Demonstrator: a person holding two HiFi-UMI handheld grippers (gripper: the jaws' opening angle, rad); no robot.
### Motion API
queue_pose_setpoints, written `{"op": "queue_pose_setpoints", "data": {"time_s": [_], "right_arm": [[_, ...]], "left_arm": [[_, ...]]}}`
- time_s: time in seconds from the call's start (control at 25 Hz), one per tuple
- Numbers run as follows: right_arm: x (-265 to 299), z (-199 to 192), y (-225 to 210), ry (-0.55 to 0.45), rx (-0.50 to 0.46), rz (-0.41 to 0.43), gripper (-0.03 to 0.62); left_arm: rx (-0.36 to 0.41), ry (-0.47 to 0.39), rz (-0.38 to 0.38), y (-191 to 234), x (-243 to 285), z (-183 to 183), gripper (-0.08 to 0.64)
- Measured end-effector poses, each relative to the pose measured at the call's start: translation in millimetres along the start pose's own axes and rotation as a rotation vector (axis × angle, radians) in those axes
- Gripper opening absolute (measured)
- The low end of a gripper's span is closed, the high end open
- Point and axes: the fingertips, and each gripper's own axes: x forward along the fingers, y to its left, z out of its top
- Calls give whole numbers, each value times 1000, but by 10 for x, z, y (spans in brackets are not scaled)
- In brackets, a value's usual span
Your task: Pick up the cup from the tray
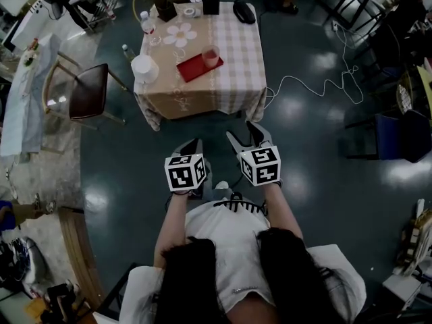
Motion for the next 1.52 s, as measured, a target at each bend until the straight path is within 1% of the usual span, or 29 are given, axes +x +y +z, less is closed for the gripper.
{"op": "queue_pose_setpoints", "data": {"time_s": [0.12, 0.32, 0.48, 0.84, 1.04, 1.24, 1.52], "right_arm": [[99, 76, -46, 0, -2, -3, 270], [278, 168, -131, 3, 0, -8, 278], [482, 256, -233, 11, -3, -16, 281], [921, 567, -435, 23, 0, -33, 289], [1141, 654, -476, 39, 14, -36, 304], [1367, 687, -516, 48, 58, -49, 319], [1639, 807, -523, 71, 29, -83, 339]], "left_arm": [[11, -6, 7, 53, 60, 119, 8], [19, -34, -30, 82, 197, 340, 8], [43, -28, -30, 154, 387, 523, 8], [57, -29, -47, 311, 757, 1037, 8], [64, -16, -51, 440, 900, 1220, 6], [71, 4, -58, 601, 1047, 1380, 8], [97, 27, -72, 782, 1237, 1601, 7]]}}
